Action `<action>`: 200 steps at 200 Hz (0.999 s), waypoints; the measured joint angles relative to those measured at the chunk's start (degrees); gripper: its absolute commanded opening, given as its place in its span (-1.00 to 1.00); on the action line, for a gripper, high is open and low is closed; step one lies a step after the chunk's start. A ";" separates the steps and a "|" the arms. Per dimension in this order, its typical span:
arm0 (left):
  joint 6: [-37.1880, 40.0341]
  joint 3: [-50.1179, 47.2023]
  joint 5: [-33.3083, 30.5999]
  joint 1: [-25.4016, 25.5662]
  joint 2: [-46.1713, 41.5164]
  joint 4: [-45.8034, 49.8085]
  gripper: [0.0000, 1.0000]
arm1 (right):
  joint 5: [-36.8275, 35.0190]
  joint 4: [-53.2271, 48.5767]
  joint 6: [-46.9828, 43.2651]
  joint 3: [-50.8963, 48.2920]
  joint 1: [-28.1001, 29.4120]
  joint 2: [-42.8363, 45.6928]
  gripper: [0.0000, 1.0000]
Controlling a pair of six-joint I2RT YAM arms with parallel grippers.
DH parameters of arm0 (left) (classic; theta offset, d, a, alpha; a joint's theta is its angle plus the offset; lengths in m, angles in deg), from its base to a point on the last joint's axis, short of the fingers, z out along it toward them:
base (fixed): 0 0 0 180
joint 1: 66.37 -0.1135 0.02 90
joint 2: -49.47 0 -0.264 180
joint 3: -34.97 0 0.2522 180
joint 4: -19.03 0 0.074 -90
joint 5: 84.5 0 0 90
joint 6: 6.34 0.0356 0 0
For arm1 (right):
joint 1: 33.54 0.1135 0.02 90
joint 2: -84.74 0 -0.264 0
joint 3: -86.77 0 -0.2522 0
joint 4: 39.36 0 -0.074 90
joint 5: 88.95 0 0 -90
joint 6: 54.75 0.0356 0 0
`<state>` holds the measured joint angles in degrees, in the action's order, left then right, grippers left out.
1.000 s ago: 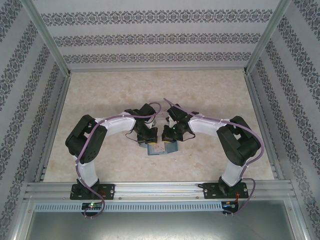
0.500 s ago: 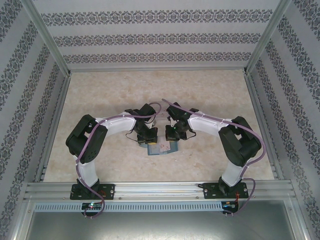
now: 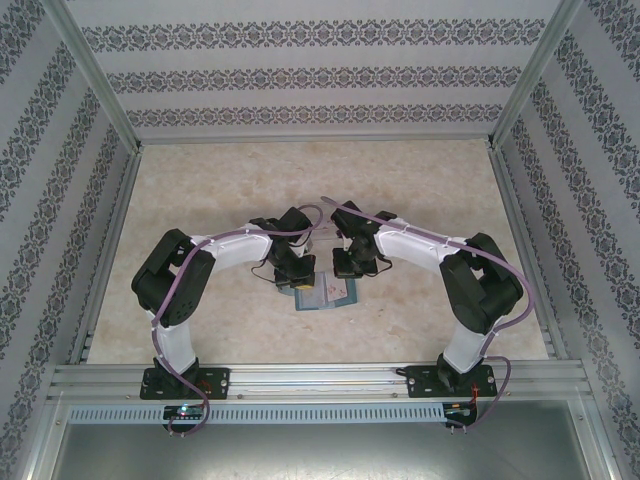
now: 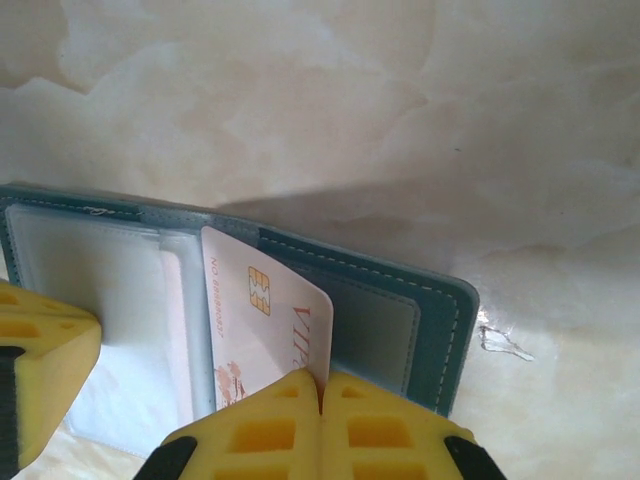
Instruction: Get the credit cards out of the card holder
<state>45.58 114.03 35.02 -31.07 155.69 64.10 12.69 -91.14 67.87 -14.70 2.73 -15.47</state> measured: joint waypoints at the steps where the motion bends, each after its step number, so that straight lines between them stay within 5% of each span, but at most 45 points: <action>1: -0.02 0.00 0.00 0.00 0.00 0.00 -1.00 | 0.00 -0.02 -0.02 0.00 0.00 0.00 -0.99; 34: -0.02 0.00 0.00 0.00 0.00 0.00 -1.00 | 0.02 0.02 0.00 0.11 0.26 0.00 -0.95; 72: -0.02 0.00 0.00 0.00 0.00 0.00 -1.00 | 1.51 0.68 0.74 -0.02 0.26 0.00 -0.69; 200: -0.04 -0.02 0.02 0.00 0.00 -0.02 -1.00 | 10.19 7.39 5.77 -4.35 0.26 2.97 -0.64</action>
<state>45.53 114.00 35.04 -31.07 155.69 64.08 22.87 -83.75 73.64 -19.05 2.99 -12.49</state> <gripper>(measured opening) 0.052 0.179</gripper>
